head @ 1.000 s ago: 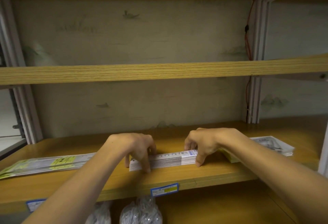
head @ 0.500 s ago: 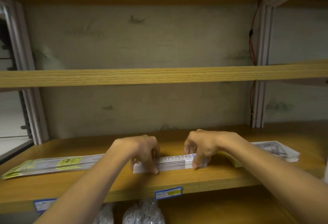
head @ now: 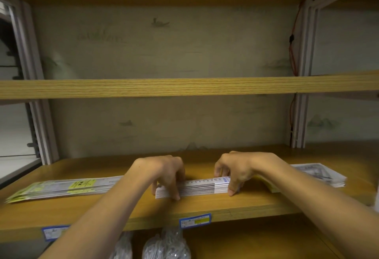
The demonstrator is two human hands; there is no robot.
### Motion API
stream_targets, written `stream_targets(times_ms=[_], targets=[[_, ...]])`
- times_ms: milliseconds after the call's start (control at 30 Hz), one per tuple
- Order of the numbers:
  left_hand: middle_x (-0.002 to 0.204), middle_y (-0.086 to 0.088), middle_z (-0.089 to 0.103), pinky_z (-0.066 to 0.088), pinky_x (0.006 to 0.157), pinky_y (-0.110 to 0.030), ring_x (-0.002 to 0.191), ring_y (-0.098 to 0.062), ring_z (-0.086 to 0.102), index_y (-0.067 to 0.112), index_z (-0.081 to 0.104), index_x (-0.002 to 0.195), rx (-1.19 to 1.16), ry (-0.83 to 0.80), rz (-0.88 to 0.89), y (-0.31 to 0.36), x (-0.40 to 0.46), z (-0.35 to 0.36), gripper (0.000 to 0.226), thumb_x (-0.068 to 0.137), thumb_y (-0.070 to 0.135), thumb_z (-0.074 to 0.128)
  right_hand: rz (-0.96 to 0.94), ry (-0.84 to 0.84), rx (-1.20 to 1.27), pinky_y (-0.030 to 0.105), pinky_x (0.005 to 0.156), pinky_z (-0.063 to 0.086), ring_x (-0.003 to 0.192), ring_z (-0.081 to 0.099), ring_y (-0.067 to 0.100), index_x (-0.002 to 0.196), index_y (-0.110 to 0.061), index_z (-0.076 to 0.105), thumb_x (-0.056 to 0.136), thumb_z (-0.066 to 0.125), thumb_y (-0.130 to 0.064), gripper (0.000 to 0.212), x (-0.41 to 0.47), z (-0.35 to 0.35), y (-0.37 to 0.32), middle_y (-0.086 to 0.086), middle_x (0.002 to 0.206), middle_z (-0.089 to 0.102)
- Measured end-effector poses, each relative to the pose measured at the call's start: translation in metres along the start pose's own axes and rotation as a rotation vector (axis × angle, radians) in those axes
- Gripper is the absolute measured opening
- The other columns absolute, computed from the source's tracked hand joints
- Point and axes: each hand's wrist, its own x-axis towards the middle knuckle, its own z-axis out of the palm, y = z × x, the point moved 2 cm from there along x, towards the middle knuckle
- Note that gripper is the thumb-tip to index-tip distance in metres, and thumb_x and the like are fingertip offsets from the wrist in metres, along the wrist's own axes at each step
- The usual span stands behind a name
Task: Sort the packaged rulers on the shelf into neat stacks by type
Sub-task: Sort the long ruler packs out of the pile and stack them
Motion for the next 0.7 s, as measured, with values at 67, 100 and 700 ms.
stream_targets(times_ms=[67, 100, 700], targets=[[0.126, -0.005, 0.052, 0.061, 0.065, -0.035, 0.105, -0.031, 0.058, 0.020, 0.054, 0.131, 0.015, 0.010, 0.004, 0.000, 0.000, 0.000, 0.059, 0.077, 0.020, 0.079, -0.001, 0.009, 0.000, 0.031, 0.079, 0.059, 0.101, 0.067, 0.030, 0.130, -0.014, 0.050, 0.078, 0.075, -0.001, 0.060, 0.000, 0.001, 0.000, 0.010, 0.124, 0.056], [0.126, -0.005, 0.052, 0.061, 0.065, -0.035, 0.105, -0.031, 0.058, 0.020, 0.055, 0.130, 0.017, 0.011, 0.005, 0.000, 0.000, 0.000, 0.059, 0.077, 0.020, 0.079, -0.003, 0.012, 0.000, 0.030, 0.078, 0.060, 0.099, 0.067, 0.029, 0.129, -0.014, 0.050, 0.078, 0.074, -0.001, 0.059, 0.000, 0.001, 0.000, 0.010, 0.123, 0.056], [0.132, 0.003, 0.047, 0.045, 0.097, -0.036, 0.119, -0.021, 0.048, 0.032, 0.045, 0.136, 0.041, 0.264, 0.038, -0.007, -0.009, 0.015, 0.075, 0.073, 0.062, 0.071, -0.042, 0.326, -0.040, 0.030, 0.098, 0.044, 0.120, 0.050, 0.016, 0.136, -0.024, 0.049, 0.082, 0.073, -0.041, 0.061, -0.027, 0.014, 0.004, -0.003, 0.133, 0.051]])
